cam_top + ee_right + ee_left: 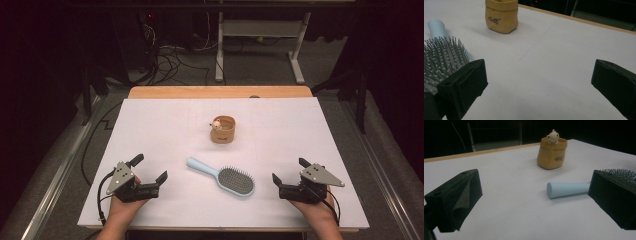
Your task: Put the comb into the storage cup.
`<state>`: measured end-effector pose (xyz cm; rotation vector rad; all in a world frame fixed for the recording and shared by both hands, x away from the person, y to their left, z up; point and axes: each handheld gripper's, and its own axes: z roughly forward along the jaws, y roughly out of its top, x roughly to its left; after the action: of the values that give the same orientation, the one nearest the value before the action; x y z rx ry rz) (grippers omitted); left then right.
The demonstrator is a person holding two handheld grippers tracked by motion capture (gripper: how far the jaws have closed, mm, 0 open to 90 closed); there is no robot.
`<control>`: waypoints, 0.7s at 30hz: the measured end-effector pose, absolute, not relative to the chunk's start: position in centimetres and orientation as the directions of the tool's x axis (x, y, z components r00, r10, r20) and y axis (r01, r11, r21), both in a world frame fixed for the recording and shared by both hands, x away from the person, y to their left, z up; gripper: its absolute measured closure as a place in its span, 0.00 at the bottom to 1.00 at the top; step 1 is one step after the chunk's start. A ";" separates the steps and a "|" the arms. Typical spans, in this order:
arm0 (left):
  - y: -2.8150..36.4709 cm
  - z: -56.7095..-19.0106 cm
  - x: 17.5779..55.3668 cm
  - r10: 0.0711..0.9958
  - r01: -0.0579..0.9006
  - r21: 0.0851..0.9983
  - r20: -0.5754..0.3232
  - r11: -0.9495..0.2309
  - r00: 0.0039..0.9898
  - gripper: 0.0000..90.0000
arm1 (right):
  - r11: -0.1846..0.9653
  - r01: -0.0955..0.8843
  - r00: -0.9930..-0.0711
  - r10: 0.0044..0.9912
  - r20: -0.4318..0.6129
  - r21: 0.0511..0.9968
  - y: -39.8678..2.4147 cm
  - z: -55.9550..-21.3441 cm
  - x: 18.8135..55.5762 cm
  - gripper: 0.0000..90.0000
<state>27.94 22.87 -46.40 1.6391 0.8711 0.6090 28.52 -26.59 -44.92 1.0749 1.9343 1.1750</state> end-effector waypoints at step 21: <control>22.9 -46.4 27.9 0.800 0.221 0.970 -0.053 -0.100 0.597 0.00 | 0.348 0.443 -0.503 0.859 -0.093 0.827 -26.1 -46.0 29.2 0.01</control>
<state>27.94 22.89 -46.42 1.6384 0.8651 0.6079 29.25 -26.13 -45.98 1.1315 2.0908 1.0438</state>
